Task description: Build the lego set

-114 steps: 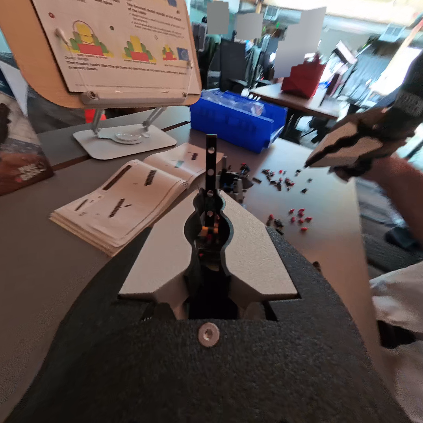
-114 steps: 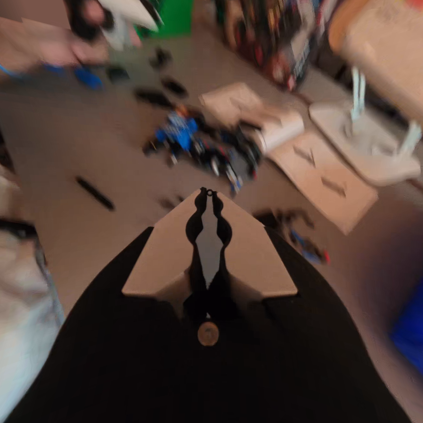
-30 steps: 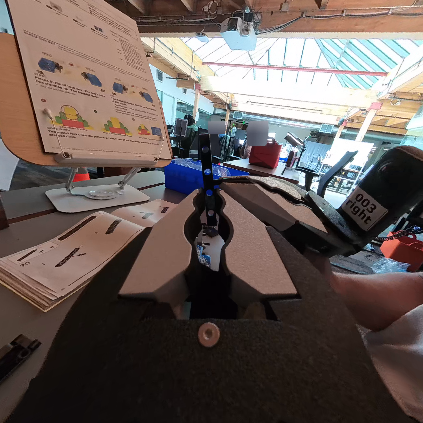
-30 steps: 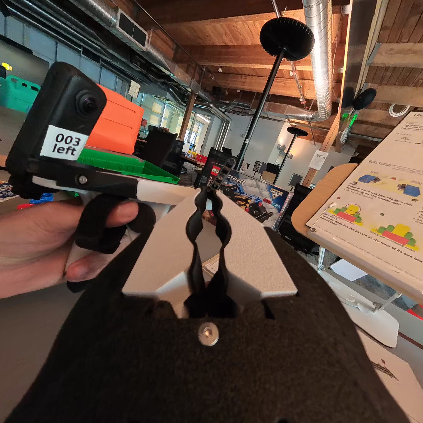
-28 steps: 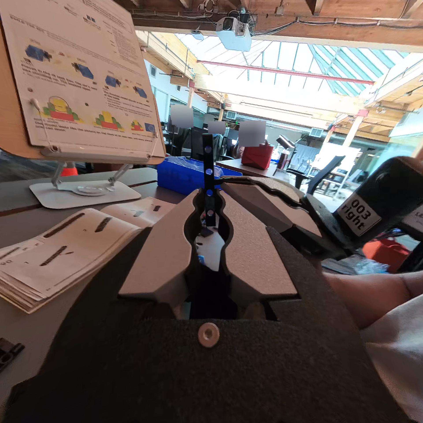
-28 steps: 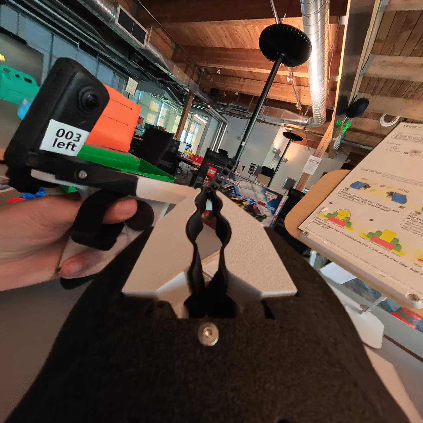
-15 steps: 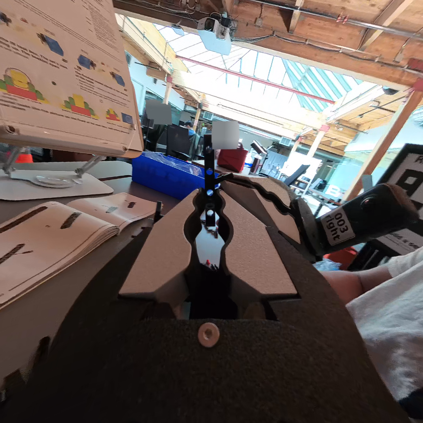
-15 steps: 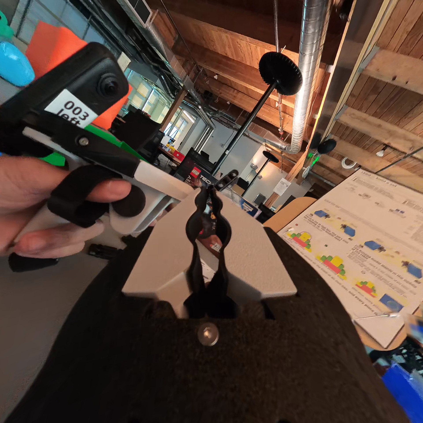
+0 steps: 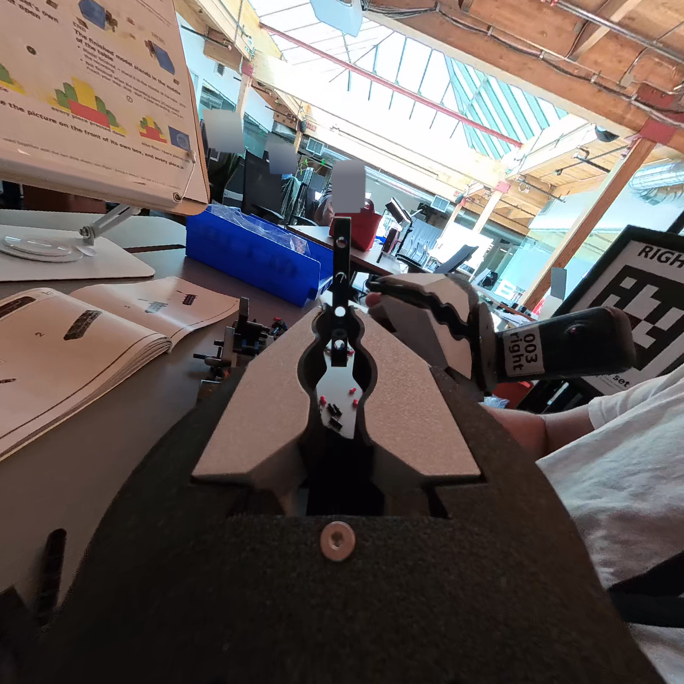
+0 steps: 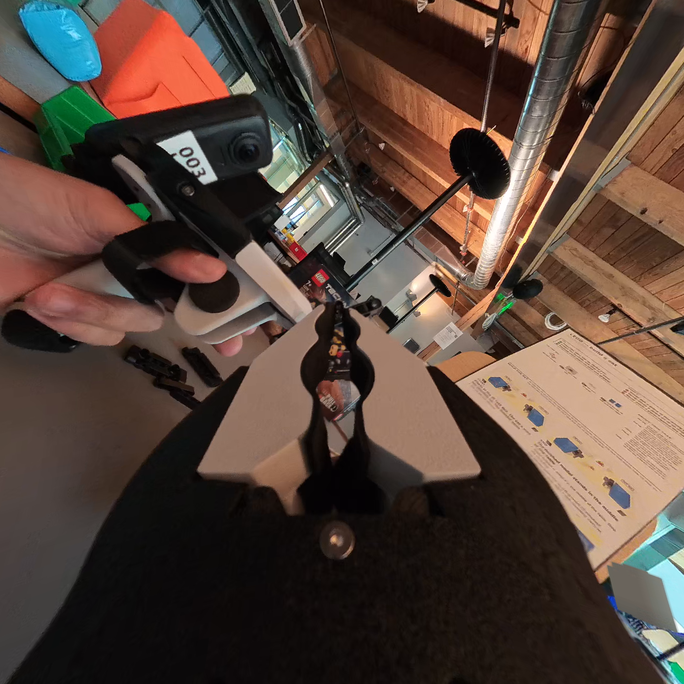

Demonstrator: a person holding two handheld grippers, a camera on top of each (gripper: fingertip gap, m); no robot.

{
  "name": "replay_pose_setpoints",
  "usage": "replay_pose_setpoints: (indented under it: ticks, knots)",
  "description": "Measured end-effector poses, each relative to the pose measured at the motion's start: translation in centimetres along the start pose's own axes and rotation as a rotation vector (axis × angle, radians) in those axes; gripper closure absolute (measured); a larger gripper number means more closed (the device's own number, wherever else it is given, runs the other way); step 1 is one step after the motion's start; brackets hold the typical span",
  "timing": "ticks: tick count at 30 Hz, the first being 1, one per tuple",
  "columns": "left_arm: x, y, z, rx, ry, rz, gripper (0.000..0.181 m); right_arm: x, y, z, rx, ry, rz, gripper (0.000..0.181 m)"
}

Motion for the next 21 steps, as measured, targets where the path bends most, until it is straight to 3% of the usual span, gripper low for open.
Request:
replay_pose_setpoints:
  ticks: [1,11,21]
  knots:
    - [0.06,0.06,-0.18,0.014,0.005,0.008,0.175,0.14,0.24,0.1,0.006,-0.005,0.011,0.178]
    - [-0.15,-0.38,-0.45,0.218,-0.062,0.046,0.175,0.28,0.59,0.33,0.047,-0.016,0.027,0.178]
    - [-0.02,0.29,-0.01,0.267,-0.086,0.111,0.175,0.29,1.1,0.55,-0.083,-0.027,0.051,0.178]
Point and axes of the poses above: each gripper's, where its closed fingertips meet, x out along the fingers, y out of its underside, z = x × y across the jaws, the point moved 1 cm from there along -x, back along the fingers, and after that the axes turned 11 degrees about x, right-handed, at the moved point
